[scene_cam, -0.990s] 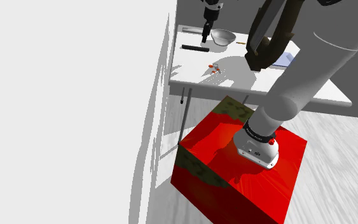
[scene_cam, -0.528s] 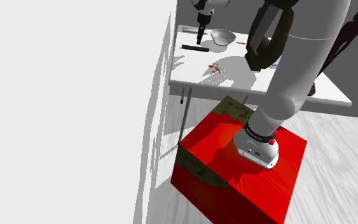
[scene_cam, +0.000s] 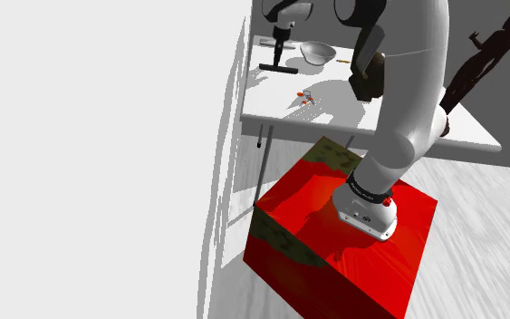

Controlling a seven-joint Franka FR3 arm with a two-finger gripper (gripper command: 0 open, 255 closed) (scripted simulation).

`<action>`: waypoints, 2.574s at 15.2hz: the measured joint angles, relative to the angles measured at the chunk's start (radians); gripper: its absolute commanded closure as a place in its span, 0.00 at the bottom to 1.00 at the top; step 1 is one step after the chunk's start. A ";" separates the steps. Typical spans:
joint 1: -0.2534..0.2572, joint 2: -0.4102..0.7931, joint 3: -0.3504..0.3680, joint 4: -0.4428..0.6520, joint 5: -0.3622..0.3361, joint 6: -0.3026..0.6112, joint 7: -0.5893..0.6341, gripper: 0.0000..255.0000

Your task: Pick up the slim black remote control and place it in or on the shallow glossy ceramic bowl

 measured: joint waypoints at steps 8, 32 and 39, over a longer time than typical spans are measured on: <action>-0.012 0.047 0.012 0.000 0.018 0.045 -0.013 0.00; -0.004 -0.001 -0.001 0.033 -0.002 -0.033 -0.002 1.00; 0.000 -0.034 -0.010 0.079 -0.018 -0.110 0.009 1.00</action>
